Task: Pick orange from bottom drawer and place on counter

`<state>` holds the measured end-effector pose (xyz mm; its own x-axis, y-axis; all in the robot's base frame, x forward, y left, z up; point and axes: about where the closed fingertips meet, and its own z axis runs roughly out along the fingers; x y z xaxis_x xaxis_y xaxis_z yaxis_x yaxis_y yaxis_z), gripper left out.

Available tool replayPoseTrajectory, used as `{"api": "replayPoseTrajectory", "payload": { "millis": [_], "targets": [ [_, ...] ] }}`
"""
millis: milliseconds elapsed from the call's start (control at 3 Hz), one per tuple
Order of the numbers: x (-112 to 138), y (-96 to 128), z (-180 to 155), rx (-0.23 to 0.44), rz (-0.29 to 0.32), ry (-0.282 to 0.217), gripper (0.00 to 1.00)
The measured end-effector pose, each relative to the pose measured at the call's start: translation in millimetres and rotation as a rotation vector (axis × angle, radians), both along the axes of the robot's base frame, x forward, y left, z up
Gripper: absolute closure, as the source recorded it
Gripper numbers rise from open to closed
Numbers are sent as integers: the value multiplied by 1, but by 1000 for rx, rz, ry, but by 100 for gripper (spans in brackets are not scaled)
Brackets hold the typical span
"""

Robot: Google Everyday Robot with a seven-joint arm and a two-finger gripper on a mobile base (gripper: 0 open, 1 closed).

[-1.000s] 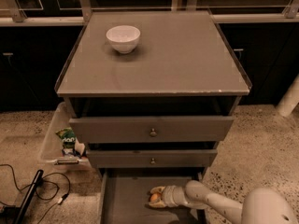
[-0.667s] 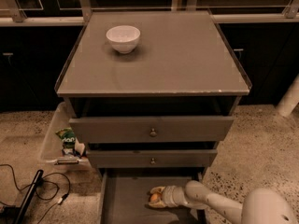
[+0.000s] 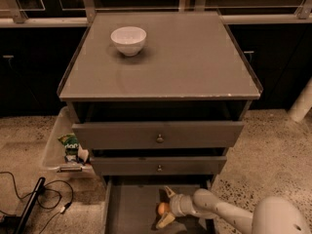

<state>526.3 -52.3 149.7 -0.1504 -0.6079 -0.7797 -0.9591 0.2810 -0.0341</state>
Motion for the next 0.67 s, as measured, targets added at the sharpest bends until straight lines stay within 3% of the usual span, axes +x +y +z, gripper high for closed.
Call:
{"api": "replayPoseTrajectory", "payload": {
  "millis": [333,667],
  "targets": [
    [-1,-1,-2,-4,0,6,0],
    [-14,-19,-25,-32,-17,48,0]
  ]
}}
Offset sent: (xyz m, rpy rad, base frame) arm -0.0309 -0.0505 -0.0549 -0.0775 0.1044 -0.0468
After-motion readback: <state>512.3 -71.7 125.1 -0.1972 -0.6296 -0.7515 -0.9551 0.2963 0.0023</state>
